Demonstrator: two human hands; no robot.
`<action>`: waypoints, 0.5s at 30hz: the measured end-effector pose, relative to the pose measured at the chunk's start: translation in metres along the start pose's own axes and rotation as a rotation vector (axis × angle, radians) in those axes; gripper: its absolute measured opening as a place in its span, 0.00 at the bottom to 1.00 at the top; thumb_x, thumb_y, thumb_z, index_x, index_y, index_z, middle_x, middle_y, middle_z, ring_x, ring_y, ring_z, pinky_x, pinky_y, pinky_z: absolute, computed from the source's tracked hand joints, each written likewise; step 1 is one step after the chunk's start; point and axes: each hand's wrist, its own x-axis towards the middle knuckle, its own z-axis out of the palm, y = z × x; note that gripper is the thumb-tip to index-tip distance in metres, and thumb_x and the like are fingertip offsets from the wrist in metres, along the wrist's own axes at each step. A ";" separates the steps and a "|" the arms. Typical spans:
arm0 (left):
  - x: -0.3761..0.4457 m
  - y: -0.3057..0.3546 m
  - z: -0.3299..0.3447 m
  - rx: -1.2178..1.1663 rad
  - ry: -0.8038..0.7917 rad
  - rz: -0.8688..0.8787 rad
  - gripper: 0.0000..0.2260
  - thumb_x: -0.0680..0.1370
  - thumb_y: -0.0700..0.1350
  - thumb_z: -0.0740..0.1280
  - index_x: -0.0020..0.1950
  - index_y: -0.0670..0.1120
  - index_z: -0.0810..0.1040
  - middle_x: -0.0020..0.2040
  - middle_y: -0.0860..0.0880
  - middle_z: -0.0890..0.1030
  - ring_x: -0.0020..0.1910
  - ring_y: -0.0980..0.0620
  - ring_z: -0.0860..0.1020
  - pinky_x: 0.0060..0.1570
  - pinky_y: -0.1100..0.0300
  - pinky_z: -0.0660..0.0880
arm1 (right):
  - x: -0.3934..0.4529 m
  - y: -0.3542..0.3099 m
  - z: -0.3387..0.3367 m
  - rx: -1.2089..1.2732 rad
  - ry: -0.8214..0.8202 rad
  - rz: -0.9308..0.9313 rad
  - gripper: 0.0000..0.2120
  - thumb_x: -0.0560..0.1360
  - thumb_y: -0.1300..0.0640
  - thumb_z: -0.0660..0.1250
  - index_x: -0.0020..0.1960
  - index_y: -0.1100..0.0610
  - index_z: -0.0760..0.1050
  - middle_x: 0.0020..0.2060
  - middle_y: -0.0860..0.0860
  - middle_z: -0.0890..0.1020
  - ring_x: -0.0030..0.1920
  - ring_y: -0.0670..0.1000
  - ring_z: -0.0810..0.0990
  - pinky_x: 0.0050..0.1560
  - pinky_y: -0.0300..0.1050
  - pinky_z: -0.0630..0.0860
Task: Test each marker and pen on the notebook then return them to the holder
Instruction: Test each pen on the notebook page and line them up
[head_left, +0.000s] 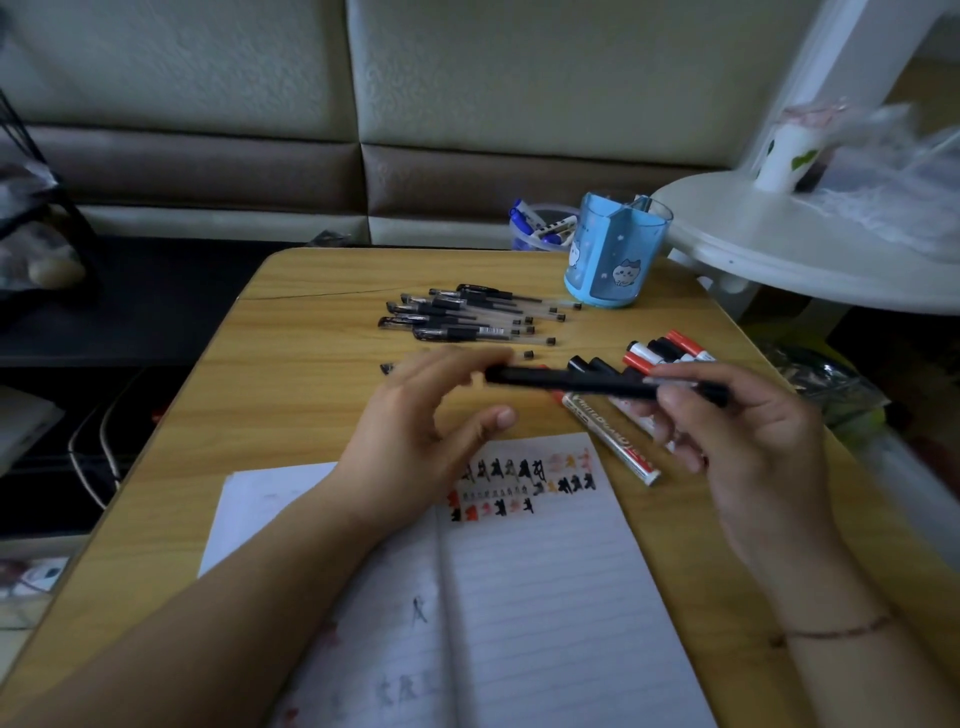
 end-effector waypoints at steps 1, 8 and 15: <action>0.000 -0.003 0.000 0.089 0.035 -0.052 0.20 0.77 0.57 0.64 0.65 0.50 0.77 0.58 0.56 0.79 0.58 0.56 0.75 0.57 0.58 0.71 | 0.002 0.002 -0.002 -0.041 0.079 -0.006 0.05 0.74 0.65 0.70 0.48 0.58 0.81 0.39 0.55 0.85 0.36 0.46 0.82 0.32 0.32 0.75; 0.003 -0.014 -0.007 0.466 -0.116 -0.521 0.13 0.78 0.58 0.63 0.60 0.59 0.79 0.72 0.56 0.69 0.72 0.47 0.59 0.69 0.43 0.55 | 0.009 0.021 -0.014 -0.560 0.252 -0.055 0.08 0.72 0.59 0.72 0.46 0.46 0.79 0.44 0.47 0.84 0.47 0.46 0.84 0.41 0.37 0.81; 0.004 -0.014 -0.007 0.465 -0.075 -0.559 0.09 0.78 0.55 0.64 0.56 0.58 0.81 0.61 0.58 0.75 0.65 0.49 0.65 0.65 0.47 0.55 | 0.003 0.022 -0.013 -1.004 0.054 -0.002 0.06 0.70 0.50 0.73 0.45 0.44 0.77 0.39 0.41 0.81 0.46 0.50 0.80 0.35 0.50 0.81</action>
